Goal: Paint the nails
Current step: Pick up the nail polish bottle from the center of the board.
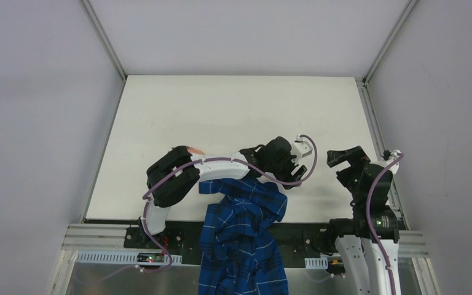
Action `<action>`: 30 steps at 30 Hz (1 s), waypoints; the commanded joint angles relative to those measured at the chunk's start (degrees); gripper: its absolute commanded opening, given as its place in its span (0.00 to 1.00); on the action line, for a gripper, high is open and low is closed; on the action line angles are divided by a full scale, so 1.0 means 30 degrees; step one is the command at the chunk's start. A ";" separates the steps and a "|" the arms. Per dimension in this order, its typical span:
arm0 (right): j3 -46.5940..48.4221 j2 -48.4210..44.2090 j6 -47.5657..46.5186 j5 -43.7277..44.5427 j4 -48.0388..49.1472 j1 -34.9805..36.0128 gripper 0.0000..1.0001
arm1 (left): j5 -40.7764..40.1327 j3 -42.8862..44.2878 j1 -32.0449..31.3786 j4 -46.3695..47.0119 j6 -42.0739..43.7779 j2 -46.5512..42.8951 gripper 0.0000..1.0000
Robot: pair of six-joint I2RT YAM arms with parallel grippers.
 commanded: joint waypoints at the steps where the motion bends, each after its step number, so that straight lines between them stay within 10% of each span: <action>1: 0.0423 -0.0277 -0.0081 0.0856 -0.0574 0.0096 0.99 | -0.0192 0.1069 -0.0504 0.1603 0.0173 0.0442 0.71; 30: 0.0176 -0.0119 -0.0409 0.1575 -0.0947 0.0096 0.99 | -0.1599 0.1882 -0.1289 0.1685 0.1236 0.1882 0.30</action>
